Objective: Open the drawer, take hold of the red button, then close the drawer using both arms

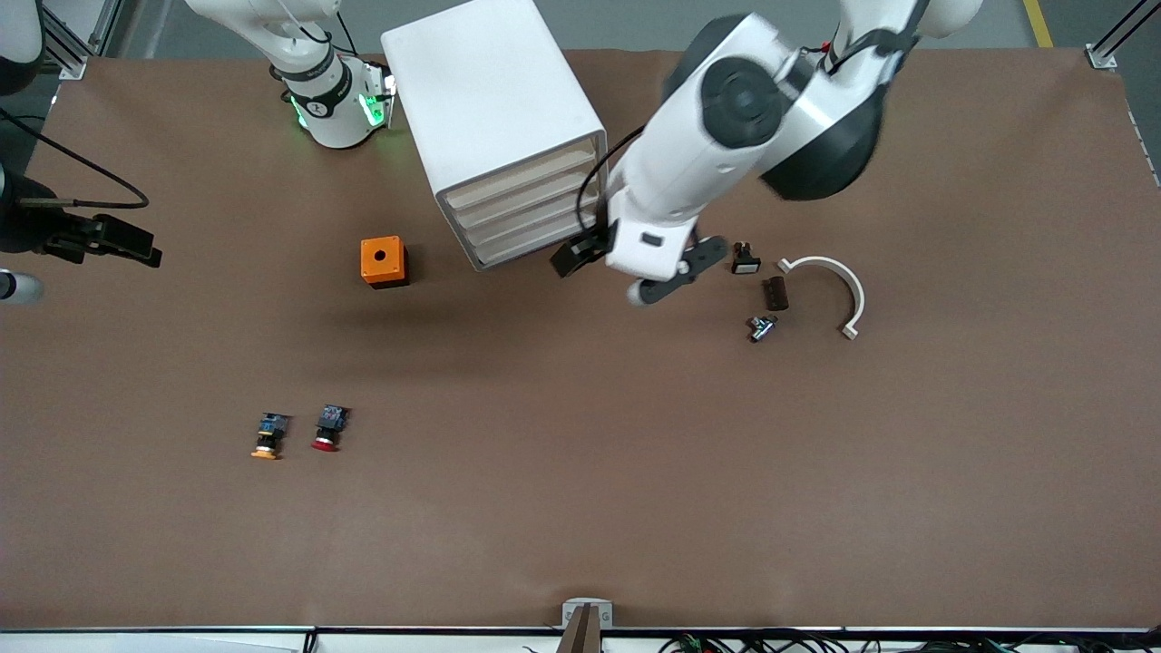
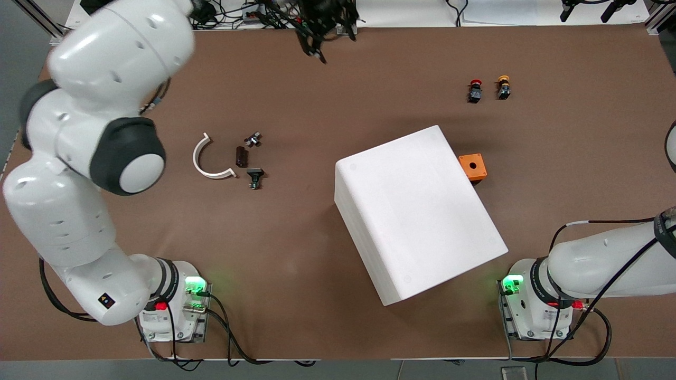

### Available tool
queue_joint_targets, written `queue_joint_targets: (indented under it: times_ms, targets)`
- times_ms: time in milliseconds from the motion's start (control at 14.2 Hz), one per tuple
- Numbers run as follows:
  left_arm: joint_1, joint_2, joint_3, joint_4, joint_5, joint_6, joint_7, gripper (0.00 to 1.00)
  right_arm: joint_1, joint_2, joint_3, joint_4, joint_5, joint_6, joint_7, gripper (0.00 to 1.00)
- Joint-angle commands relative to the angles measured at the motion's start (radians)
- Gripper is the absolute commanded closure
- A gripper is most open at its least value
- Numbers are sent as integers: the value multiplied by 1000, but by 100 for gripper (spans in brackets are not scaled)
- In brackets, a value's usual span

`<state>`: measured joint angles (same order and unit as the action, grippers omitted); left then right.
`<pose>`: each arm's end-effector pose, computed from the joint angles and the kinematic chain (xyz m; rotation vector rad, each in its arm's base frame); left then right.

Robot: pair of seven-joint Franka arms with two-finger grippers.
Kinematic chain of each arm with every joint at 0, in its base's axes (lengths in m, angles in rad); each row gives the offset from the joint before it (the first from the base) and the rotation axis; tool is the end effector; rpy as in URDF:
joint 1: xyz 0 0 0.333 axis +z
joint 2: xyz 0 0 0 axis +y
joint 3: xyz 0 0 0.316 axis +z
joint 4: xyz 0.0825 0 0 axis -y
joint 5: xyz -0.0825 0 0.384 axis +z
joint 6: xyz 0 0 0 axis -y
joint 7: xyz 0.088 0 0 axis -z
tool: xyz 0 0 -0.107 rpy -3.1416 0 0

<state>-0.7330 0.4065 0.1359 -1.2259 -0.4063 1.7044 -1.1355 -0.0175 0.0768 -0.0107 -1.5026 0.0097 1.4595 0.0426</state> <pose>0.5334 -0.4314 0.5566 2.7287 0.7916 -0.3163 0.5656 -0.0146 0.6042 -3.1260 0.1100 0.1878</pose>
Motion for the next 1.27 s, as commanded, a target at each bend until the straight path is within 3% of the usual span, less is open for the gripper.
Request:
queue_joint_targets:
  times_ms: [0,283,636,918,1201]
  targets:
    - [102,-116,-7,-43,11,-122,181,1,1,-78,-2,-99,13,38,7,0]
    - [304,-225,-4,-67,14,-404,483,1,40,-208,0,-278,13,145,5,0]
    - [545,-343,-2,-177,99,-453,790,1,28,-221,-8,-288,12,159,5,0]
    - [619,-393,-6,-328,223,-364,931,1,5,-221,-9,-286,10,159,2,0]
    - [665,-549,-9,-604,257,-116,1059,1,5,-223,-8,-286,9,160,-9,0]
